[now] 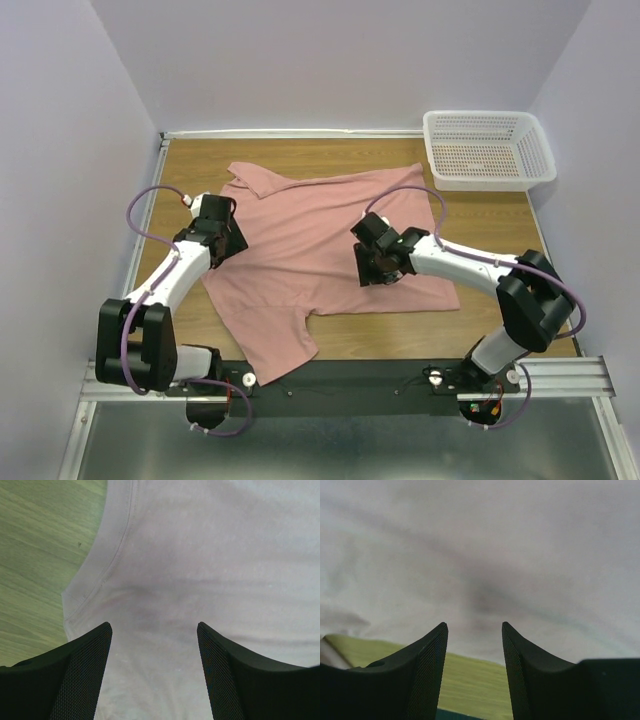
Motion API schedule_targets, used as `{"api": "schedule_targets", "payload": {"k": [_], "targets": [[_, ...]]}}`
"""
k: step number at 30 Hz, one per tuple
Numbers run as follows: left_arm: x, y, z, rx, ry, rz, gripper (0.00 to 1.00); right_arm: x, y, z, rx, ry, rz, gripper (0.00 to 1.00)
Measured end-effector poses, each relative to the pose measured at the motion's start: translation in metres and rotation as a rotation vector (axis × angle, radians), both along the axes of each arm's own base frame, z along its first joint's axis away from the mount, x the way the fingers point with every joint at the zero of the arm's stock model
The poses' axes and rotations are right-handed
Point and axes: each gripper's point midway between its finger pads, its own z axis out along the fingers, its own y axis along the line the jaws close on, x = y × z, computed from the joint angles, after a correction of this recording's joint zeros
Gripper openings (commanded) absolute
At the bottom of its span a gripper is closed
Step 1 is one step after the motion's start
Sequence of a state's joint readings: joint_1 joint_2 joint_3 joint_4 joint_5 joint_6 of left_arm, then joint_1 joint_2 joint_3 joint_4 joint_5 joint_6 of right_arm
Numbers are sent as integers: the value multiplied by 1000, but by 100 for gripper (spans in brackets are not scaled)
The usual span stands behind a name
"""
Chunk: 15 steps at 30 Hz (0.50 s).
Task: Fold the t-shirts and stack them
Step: Flatten the tshirt out
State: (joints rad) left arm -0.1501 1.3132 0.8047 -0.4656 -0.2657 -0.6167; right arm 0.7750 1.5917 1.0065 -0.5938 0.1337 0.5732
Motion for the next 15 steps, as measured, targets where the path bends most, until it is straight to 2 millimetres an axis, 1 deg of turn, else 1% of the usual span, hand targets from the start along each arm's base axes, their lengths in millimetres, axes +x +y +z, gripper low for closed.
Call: {"api": "schedule_targets", "payload": {"k": [2,5,7,8,10,11,13,15], "targets": [[-3,-1,-3,-3,10,-3,77,-10,12,2,4,0,49,56],[-3,-1,-3,-5,8,-4,77,-22,45,9,21,-11,144,56],[-3,0,2,-7,-6,-1,77,-23,66,13,38,-26,184,56],[-4,1,6,-7,-16,3,77,-23,80,14,47,-34,210,56],[-4,2,14,-9,-34,5,77,-26,92,9,43,-31,237,56],[-4,3,18,-8,-44,7,77,-29,100,2,35,-24,255,56],[-2,5,28,-4,-69,13,77,-36,105,-10,11,-5,277,56],[-2,8,37,-1,-97,22,77,-47,108,-25,-21,21,306,56]]}}
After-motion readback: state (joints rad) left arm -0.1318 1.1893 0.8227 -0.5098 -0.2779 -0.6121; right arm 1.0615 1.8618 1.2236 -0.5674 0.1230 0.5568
